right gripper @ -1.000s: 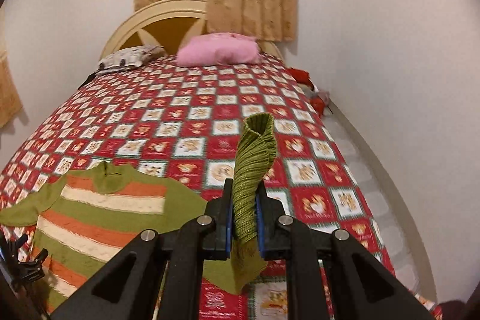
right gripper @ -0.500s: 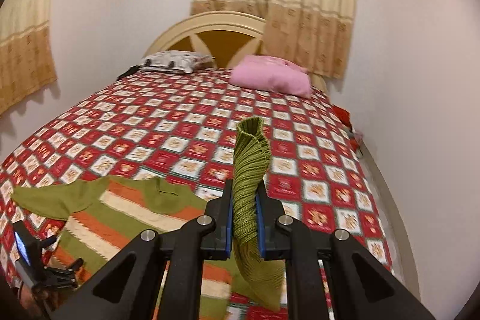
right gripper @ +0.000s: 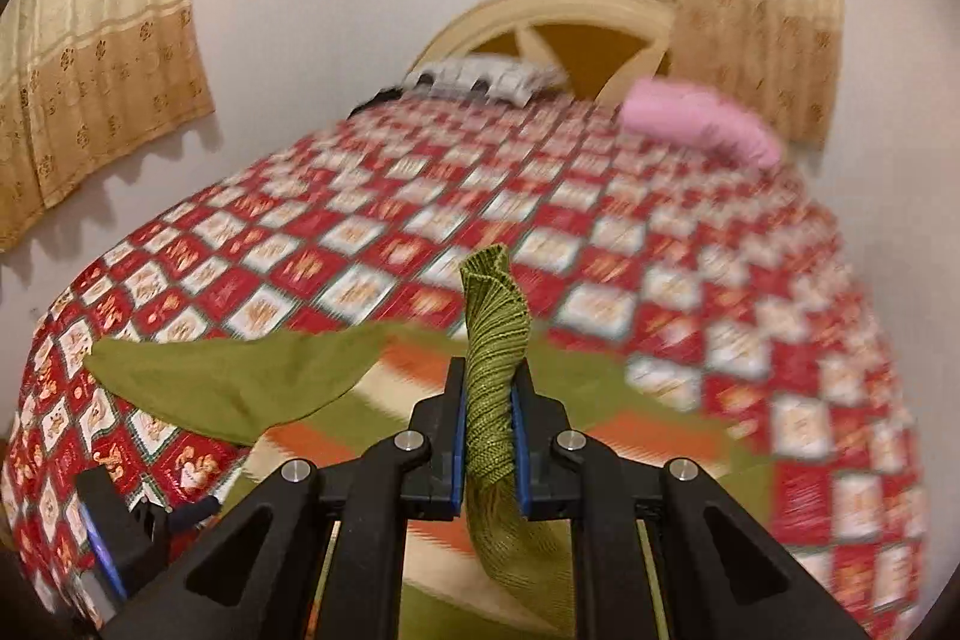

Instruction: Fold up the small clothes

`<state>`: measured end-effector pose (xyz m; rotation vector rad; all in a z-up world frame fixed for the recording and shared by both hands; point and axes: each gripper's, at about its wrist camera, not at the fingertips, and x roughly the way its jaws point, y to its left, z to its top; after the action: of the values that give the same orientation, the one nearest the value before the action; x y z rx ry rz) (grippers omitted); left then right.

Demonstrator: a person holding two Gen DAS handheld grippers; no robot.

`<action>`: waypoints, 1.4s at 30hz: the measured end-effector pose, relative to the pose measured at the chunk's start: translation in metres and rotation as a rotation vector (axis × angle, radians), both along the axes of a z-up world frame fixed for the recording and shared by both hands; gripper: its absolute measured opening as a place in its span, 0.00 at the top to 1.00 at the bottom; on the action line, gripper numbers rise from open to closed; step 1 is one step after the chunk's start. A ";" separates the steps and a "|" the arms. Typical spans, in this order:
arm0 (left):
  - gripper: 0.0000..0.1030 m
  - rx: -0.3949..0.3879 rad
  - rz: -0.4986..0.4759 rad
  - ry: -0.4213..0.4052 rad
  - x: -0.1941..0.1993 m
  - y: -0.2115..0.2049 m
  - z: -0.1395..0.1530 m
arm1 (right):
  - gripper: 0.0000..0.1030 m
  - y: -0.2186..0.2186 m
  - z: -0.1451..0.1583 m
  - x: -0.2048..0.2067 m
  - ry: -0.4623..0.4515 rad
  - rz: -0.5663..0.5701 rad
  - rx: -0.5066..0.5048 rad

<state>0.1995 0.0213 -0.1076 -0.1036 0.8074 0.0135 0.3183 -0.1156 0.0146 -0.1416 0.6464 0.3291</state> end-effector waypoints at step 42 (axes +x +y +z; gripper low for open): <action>0.92 -0.173 -0.217 -0.028 0.047 -0.013 0.037 | 0.25 -0.277 -0.115 -0.106 -0.092 -0.508 0.211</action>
<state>0.2468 0.0080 -0.0707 -0.1788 0.7872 -0.2632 0.2122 -0.3924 -0.0999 0.2076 0.5311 -0.1001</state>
